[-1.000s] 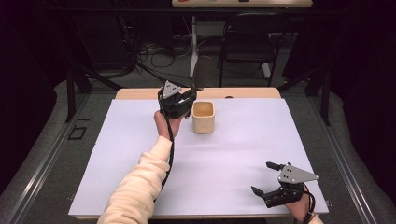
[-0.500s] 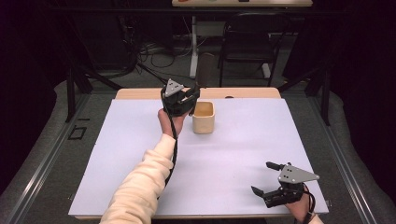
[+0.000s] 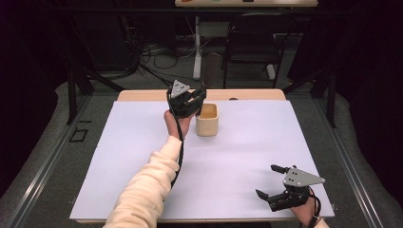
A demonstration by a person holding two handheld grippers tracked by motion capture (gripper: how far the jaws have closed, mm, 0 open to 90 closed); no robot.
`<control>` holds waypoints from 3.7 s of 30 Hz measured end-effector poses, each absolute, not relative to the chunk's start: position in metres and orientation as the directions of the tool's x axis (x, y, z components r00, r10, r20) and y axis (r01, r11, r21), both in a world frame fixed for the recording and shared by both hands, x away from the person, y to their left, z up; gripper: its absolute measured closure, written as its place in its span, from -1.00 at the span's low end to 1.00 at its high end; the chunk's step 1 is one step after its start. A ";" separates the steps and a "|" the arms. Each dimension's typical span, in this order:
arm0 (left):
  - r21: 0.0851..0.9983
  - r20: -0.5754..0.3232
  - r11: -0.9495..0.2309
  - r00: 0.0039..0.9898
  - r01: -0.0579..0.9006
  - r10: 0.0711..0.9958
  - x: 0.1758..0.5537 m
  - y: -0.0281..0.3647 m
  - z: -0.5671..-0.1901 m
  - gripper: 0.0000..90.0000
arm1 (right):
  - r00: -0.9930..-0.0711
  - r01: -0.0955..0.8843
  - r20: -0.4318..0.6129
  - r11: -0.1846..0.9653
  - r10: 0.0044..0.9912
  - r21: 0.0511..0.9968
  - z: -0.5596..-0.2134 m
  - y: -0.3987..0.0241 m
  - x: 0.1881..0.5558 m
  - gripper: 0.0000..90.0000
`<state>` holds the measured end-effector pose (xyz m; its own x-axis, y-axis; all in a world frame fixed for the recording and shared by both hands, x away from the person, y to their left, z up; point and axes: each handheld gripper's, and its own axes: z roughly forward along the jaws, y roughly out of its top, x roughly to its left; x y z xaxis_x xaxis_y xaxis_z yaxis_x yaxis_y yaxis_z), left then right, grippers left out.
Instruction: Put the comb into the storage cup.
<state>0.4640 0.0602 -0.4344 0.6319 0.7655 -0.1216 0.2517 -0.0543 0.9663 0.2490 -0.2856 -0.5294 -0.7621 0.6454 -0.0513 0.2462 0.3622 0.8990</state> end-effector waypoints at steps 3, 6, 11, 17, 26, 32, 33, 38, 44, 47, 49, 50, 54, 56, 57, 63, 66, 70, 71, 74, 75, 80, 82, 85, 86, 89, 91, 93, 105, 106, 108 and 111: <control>0.967 -0.124 -0.052 0.635 0.251 0.763 0.465 0.058 -0.436 0.60 | -0.762 0.245 -0.052 0.362 0.645 0.899 -0.529 -0.286 0.249 -0.99; 0.966 -0.135 -0.044 0.644 0.254 0.753 0.466 0.056 -0.437 0.60 | -0.762 0.246 -0.052 0.362 0.646 0.899 -0.529 -0.286 0.249 -0.99; 0.967 -0.140 -0.038 0.649 0.252 0.748 0.467 0.054 -0.439 0.60 | -0.762 0.247 -0.050 0.361 0.646 0.899 -0.529 -0.286 0.249 -0.99; 0.967 -0.146 -0.032 0.658 0.251 0.738 0.468 0.054 -0.441 0.60 | -0.761 0.249 -0.049 0.361 0.646 0.899 -0.529 -0.286 0.249 -0.99; 0.969 -0.156 -0.017 0.665 0.246 0.731 0.470 0.052 -0.446 0.60 | -0.761 0.249 -0.048 0.360 0.647 0.899 -0.529 -0.286 0.249 -0.99; 0.971 -0.151 -0.016 0.667 0.237 0.730 0.471 0.051 -0.447 0.60 | -0.760 0.249 -0.048 0.360 0.648 0.899 -0.529 -0.286 0.249 -0.99; 0.972 -0.151 -0.014 0.668 0.234 0.729 0.471 0.051 -0.447 0.60 | -0.761 0.247 -0.049 0.360 0.647 0.900 -0.529 -0.286 0.249 -0.99; 0.974 -0.141 -0.018 0.664 0.227 0.735 0.472 0.050 -0.449 0.60 | -0.761 0.249 -0.048 0.360 0.647 0.899 -0.529 -0.286 0.249 -0.99; 0.974 -0.132 -0.028 0.665 0.224 0.736 0.475 0.049 -0.452 0.60 | -0.760 0.250 -0.047 0.358 0.648 0.900 -0.529 -0.286 0.249 -0.99; 0.974 -0.125 -0.035 0.662 0.222 0.739 0.475 0.048 -0.453 0.60 | -0.760 0.249 -0.048 0.359 0.648 0.900 -0.529 -0.286 0.249 -0.99; 0.975 -0.127 -0.031 0.662 0.222 0.739 0.476 0.048 -0.454 0.60 | -0.760 0.249 -0.048 0.359 0.648 0.899 -0.529 -0.286 0.249 -0.99; 0.974 -0.125 -0.035 0.662 0.223 0.739 0.476 0.047 -0.454 0.60 | -0.760 0.250 -0.046 0.358 0.648 0.900 -0.529 -0.286 0.248 -0.99; 0.973 -0.127 -0.036 0.661 0.227 0.739 0.477 0.047 -0.457 0.60 | -0.761 0.249 -0.047 0.359 0.648 0.899 -0.529 -0.286 0.248 -0.99; 0.972 -0.133 -0.031 0.658 0.231 0.741 0.478 0.047 -0.459 0.60 | -0.761 0.249 -0.048 0.359 0.647 0.900 -0.529 -0.286 0.249 -0.99; 0.972 -0.129 -0.035 0.657 0.231 0.743 0.478 0.048 -0.459 0.60 | -0.761 0.249 -0.047 0.358 0.648 0.900 -0.529 -0.286 0.249 -0.99; 0.970 -0.126 -0.045 0.655 0.237 0.745 0.480 0.049 -0.461 0.60 | -0.761 0.248 -0.049 0.359 0.647 0.900 -0.529 -0.286 0.249 -0.99; 0.971 -0.120 -0.050 0.653 0.235 0.748 0.481 0.048 -0.462 0.60 | -0.761 0.248 -0.049 0.360 0.647 0.899 -0.529 -0.286 0.249 -0.99; 0.969 -0.115 -0.059 0.653 0.239 0.748 0.483 0.048 -0.464 0.60 | -0.761 0.249 -0.047 0.359 0.647 0.900 -0.529 -0.286 0.249 -0.99; 0.968 -0.118 -0.059 0.651 0.243 0.750 0.483 0.047 -0.464 0.60 | -0.760 0.250 -0.047 0.358 0.648 0.900 -0.529 -0.286 0.249 -0.99; 0.966 -0.111 -0.074 0.656 0.247 0.746 0.484 0.046 -0.465 0.60 | -0.761 0.250 -0.046 0.358 0.647 0.900 -0.529 -0.286 0.249 -0.99; 0.966 -0.111 -0.075 0.657 0.249 0.746 0.484 0.046 -0.466 0.60 | -0.761 0.251 -0.046 0.358 0.648 0.900 -0.529 -0.286 0.249 -0.99; 0.961 -0.102 -0.096 0.656 0.259 0.748 0.486 0.045 -0.467 0.60 | -0.762 0.249 -0.046 0.357 0.646 0.900 -0.529 -0.286 0.249 -0.99; 0.959 -0.095 -0.107 0.656 0.262 0.749 0.486 0.045 -0.468 0.60 | -0.761 0.249 -0.046 0.357 0.647 0.900 -0.529 -0.286 0.249 -0.99; 0.957 -0.087 -0.121 0.658 0.263 0.748 0.487 0.044 -0.469 0.60 | -0.762 0.249 -0.046 0.357 0.646 0.900 -0.529 -0.286 0.249 -0.99; 0.956 -0.085 -0.124 0.656 0.265 0.750 0.487 0.043 -0.469 0.60 | -0.762 0.248 -0.046 0.357 0.646 0.900 -0.529 -0.287 0.249 -0.99; 0.953 -0.080 -0.135 0.657 0.270 0.749 0.487 0.042 -0.470 0.60 | -0.761 0.250 -0.045 0.357 0.647 0.900 -0.529 -0.286 0.249 -0.99; 0.952 -0.076 -0.143 0.661 0.271 0.747 0.487 0.042 -0.471 0.60 | -0.761 0.249 -0.045 0.357 0.647 0.900 -0.529 -0.287 0.249 -0.99; 0.951 -0.069 -0.153 0.663 0.270 0.746 0.487 0.041 -0.472 0.60 | -0.761 0.250 -0.044 0.356 0.647 0.900 -0.529 -0.286 0.249 -0.99; 0.938 -0.062 -0.183 0.660 0.295 0.748 0.490 0.042 -0.479 0.60 | -0.761 0.250 -0.046 0.358 0.647 0.900 -0.529 -0.286 0.249 -0.99; 0.936 -0.063 -0.186 0.662 0.298 0.747 0.490 0.042 -0.480 0.60 | -0.761 0.251 -0.045 0.358 0.647 0.900 -0.529 -0.287 0.249 -0.99; 0.934 -0.059 -0.192 0.662 0.300 0.747 0.490 0.042 -0.481 0.60 | -0.761 0.251 -0.045 0.358 0.648 0.899 -0.529 -0.287 0.249 -0.99; 0.932 -0.060 -0.195 0.662 0.305 0.748 0.491 0.042 -0.483 0.60 | -0.761 0.251 -0.045 0.357 0.648 0.900 -0.529 -0.287 0.249 -0.99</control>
<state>0.4905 0.0420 -0.4830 0.6615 0.7475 -0.0601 0.3049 -0.1948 0.9322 0.2488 -0.2867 -0.5291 -0.7606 0.6477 -0.0451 0.2510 0.3575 0.8996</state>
